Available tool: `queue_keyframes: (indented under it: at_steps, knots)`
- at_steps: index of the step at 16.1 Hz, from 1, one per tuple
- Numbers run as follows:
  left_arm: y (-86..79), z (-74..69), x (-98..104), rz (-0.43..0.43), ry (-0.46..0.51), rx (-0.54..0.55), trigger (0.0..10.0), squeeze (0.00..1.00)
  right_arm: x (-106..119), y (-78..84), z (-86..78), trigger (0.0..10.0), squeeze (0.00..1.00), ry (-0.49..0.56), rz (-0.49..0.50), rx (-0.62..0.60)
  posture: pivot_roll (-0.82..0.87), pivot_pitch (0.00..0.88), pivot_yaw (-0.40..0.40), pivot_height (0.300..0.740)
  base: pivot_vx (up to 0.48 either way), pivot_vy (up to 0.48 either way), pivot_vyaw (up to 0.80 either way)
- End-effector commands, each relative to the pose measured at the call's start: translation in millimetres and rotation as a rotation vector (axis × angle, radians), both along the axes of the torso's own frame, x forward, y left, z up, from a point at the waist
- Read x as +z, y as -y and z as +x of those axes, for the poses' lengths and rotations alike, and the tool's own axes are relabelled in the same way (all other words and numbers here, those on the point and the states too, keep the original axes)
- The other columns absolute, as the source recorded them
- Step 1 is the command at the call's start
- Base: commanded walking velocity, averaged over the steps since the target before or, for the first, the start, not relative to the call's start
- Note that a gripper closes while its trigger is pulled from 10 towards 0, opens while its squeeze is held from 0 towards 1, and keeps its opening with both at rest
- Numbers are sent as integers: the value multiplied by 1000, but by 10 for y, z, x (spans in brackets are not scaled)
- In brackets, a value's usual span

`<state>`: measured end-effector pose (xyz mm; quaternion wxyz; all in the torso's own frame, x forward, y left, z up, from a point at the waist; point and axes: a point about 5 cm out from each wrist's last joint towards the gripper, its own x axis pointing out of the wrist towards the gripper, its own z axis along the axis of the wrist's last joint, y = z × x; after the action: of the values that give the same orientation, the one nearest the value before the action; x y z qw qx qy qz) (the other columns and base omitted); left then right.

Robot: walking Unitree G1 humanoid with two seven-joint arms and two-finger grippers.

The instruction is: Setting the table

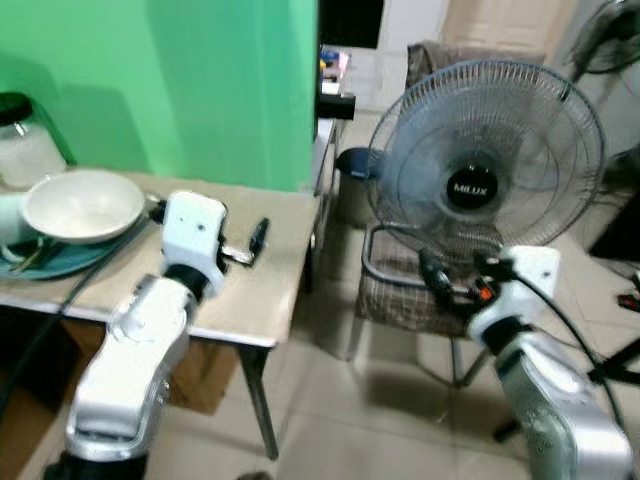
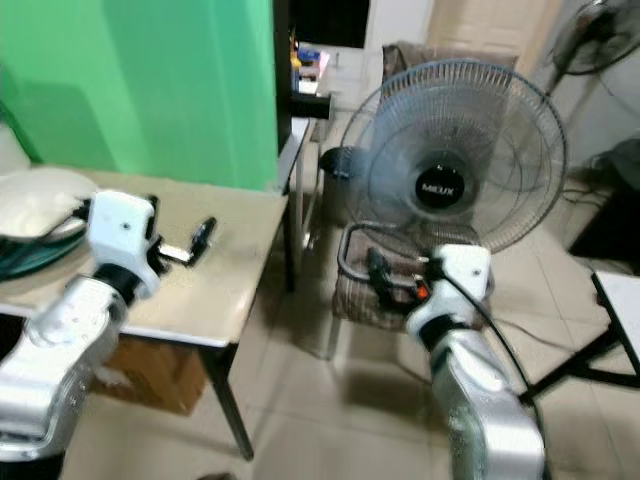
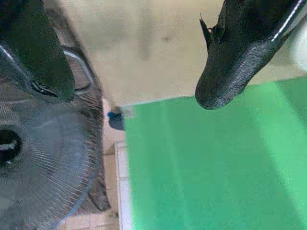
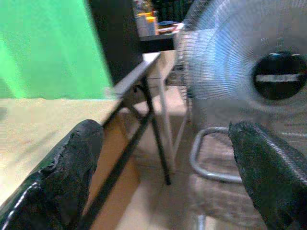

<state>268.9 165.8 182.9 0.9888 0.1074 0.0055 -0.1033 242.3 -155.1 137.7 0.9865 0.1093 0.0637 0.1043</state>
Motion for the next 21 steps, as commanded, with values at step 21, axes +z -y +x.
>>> queue_keyframes:
  at_steps: [21]
  knots:
    - [-17, 28, 27, -37, 11, 5, 10000, 0, -30, 6, 82, 10000, 0, 8, -147, -26, 121, 0, -42, 740, 0, 343, -137]
